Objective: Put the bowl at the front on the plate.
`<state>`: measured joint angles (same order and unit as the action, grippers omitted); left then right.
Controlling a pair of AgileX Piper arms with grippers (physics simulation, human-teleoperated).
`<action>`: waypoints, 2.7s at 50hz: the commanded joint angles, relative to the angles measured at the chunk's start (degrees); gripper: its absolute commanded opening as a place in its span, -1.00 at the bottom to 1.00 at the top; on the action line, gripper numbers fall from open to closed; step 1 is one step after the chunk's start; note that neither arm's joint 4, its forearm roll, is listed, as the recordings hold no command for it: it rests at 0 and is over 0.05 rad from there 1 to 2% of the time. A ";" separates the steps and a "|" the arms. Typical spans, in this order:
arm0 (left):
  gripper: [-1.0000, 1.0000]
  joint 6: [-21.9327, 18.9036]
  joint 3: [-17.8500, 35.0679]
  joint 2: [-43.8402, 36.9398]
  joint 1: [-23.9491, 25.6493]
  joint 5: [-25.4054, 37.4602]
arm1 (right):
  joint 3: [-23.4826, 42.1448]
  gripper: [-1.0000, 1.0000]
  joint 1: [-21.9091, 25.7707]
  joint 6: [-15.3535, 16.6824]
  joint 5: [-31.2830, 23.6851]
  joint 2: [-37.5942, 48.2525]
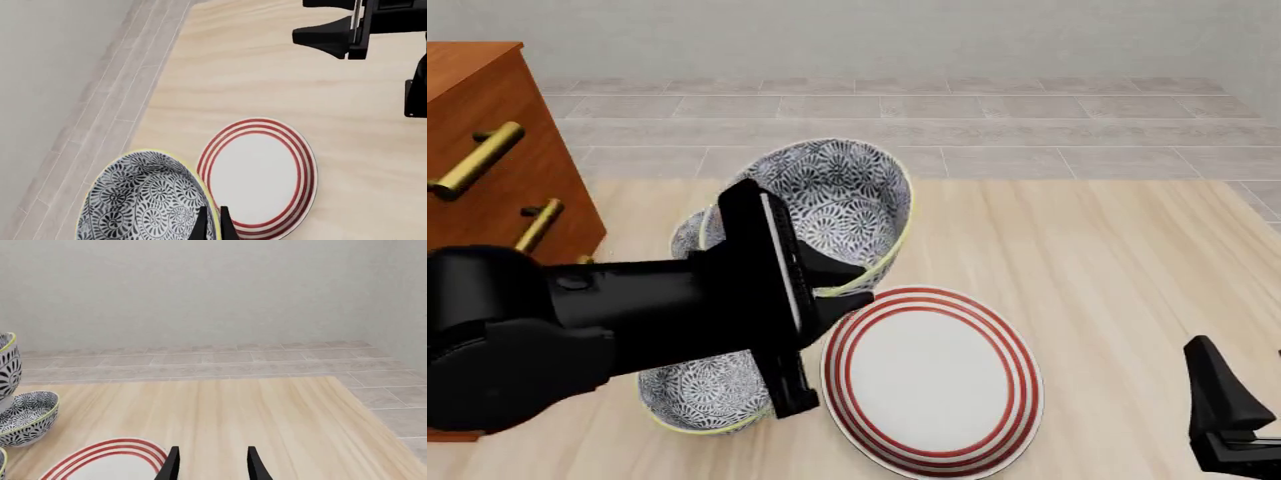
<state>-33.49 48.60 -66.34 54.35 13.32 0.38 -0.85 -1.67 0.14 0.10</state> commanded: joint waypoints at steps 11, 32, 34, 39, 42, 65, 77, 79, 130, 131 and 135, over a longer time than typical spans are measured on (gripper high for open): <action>-1.00 -1.81 1.58 -9.91 2.97 -4.39 | -0.10 1.00 -0.14 0.04 0.15 -0.03; -1.00 1.82 7.59 -16.05 10.54 -2.89 | -0.08 1.00 -0.39 -0.11 0.35 -0.05; -1.00 1.89 7.76 -16.28 10.66 -2.95 | -0.02 1.00 -0.42 -0.24 0.31 -0.05; -1.00 3.07 9.31 -17.91 10.86 -3.35 | -0.06 1.00 -0.57 -0.42 0.39 -0.06; -1.00 3.34 9.72 -18.38 10.76 -3.61 | 0.13 1.00 -0.55 -0.42 0.19 -0.06; -1.00 6.33 10.80 -23.59 10.10 -5.76 | -0.11 1.00 -0.06 0.12 0.09 -0.02; -1.00 5.12 10.79 -27.26 8.46 -7.32 | 0.00 1.00 -0.11 -0.01 0.01 -0.02; -1.00 4.78 10.67 -28.08 7.96 -7.86 | -0.07 1.00 -0.07 -0.01 0.09 -0.01; -1.00 7.04 8.00 -34.15 8.48 -10.40 | 0.05 1.00 -0.56 -0.35 0.29 -0.04; -1.00 7.32 8.09 -33.96 8.66 -10.21 | -0.12 1.00 -0.59 -0.36 0.47 -0.05; -1.00 7.93 8.19 -33.95 9.21 -9.81 | -0.10 1.00 -0.73 -0.39 0.45 -0.05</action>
<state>-26.30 56.64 -100.19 62.49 3.15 0.35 -1.36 -1.98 0.44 0.06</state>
